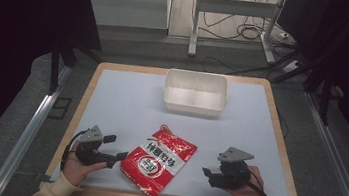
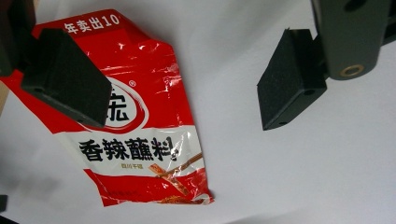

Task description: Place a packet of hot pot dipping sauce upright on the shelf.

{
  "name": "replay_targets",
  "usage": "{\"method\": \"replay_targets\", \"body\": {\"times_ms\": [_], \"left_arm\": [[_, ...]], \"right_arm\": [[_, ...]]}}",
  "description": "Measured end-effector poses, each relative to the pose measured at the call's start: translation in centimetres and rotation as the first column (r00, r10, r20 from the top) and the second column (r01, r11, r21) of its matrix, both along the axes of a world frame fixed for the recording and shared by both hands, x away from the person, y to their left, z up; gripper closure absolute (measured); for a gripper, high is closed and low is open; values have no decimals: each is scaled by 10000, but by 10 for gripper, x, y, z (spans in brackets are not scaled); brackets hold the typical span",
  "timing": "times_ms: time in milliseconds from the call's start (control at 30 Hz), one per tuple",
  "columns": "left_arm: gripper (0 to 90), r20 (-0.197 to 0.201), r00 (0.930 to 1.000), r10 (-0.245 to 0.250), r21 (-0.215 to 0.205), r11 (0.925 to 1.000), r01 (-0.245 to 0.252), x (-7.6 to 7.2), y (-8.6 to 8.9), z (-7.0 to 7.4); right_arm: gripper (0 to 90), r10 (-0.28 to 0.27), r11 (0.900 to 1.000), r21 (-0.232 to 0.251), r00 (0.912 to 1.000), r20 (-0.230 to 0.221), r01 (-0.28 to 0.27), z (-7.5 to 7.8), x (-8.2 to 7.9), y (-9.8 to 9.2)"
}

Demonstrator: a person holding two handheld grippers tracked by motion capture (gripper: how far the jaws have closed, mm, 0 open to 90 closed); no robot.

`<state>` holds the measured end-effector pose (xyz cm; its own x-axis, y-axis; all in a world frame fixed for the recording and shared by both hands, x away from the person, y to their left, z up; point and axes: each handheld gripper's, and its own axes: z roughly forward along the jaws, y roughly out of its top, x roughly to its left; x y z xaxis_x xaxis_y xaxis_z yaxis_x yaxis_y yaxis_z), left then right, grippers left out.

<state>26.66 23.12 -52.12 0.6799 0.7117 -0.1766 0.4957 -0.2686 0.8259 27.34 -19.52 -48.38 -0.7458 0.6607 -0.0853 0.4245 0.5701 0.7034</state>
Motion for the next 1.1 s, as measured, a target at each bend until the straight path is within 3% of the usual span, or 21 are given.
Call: {"method": "replay_targets", "body": {"times_ms": [167, 200, 300, 433, 500, 867, 900, 1100], "left_arm": [[176, -16, 10000, -22, 3, 10000, 22, 1, 0, -1], [175, -33, 10000, 0, -14, 10000, 0, 1, 0, -1], [176, -38, 10000, 9, -4, 10000, -9, 1, 1, -1], [176, -54, 10000, 19, -20, 10000, -19, 1, 0, -1], [176, -60, 10000, 7, -1, 10000, -7, 1, 0, -2], [176, -83, 10000, 20, -53, 10000, -21, 2, 3, -2], [176, -62, 10000, 7, -44, 10000, -7, 2, 3, -2], [175, -24, 10000, 14, -115, 9999, -14, 2, 4, -1]], "right_arm": [[235, 763, 9971, -54, 9970, -149, -764, 2, -9, 28], [227, 1103, 9938, -72, 9936, -256, -1105, 1, -13, 43], [215, 1651, 9861, -130, 9854, -414, -1658, -2, -20, 66], [204, 2054, 9783, -203, 9778, -415, -2064, -2, -28, 86], [185, 2453, 9682, -391, 9685, -420, -2470, -4, -34, 103], [161, 3108, 9471, -613, 9480, -685, -3150, -12, -46, 149], [159, 3310, 9393, -714, 9411, -692, -3356, -14, -50, 158], [154, 3537, 9229, -1422, 9338, -548, -3579, -24, -57, 179]]}}
